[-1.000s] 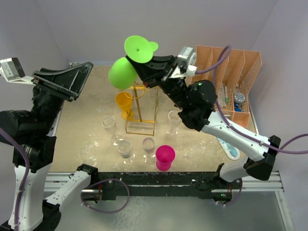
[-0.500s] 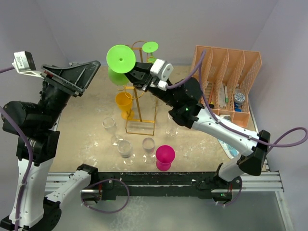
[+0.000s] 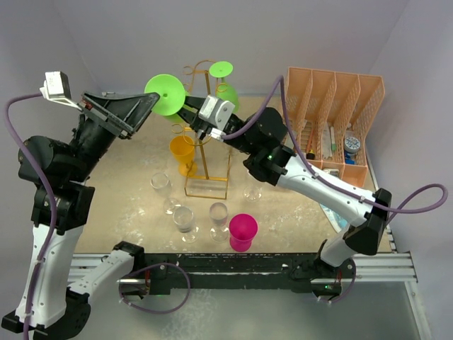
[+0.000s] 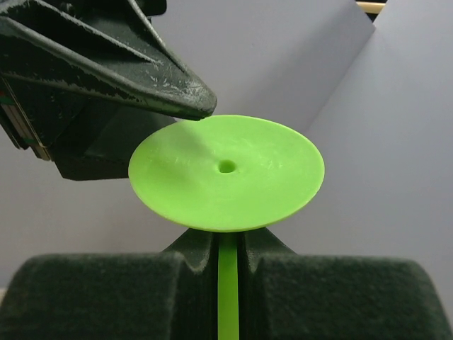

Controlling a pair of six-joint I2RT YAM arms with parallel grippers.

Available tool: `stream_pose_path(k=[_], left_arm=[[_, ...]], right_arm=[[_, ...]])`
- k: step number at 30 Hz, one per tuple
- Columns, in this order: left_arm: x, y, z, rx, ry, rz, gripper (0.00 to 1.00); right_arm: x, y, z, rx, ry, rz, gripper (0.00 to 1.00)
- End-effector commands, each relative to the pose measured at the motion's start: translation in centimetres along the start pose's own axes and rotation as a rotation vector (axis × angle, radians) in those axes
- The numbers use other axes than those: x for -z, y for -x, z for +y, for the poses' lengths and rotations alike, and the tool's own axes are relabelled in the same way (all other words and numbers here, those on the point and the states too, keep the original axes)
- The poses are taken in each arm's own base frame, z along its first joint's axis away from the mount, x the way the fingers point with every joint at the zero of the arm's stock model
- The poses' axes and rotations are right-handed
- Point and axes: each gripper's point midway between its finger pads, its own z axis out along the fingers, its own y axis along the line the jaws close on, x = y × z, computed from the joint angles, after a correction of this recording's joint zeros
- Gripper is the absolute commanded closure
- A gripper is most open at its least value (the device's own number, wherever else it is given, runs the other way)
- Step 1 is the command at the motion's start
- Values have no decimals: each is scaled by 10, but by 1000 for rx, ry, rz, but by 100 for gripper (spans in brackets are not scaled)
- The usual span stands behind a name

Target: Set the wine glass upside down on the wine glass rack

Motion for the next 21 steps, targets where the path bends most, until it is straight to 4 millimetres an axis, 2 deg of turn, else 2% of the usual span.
stream_pose_path(k=[1,5,7,10,14,18,21], left_arm=[[4,-1,-4,4,-12,1,72],[4,6,-4,3,-2,-39,88],[3,8,-5,3,-6,-43,100],[4,15,-9,-9,-12,-84,100],[9,35,-20,-48,-36,-186,100],[6,52,-21,-71,-17,-267,100],[-4,57,-13,-79,8,-278,100]], right_arm=[[-6,33,-5,62,34,-72,100],[-6,35,4,57,75,-83,100],[-5,38,6,42,73,-93,100],[0,48,4,6,57,-113,98],[13,57,-5,-59,-3,-120,67],[39,67,-22,-114,-122,-144,42],[59,72,-30,-140,-185,-146,32]])
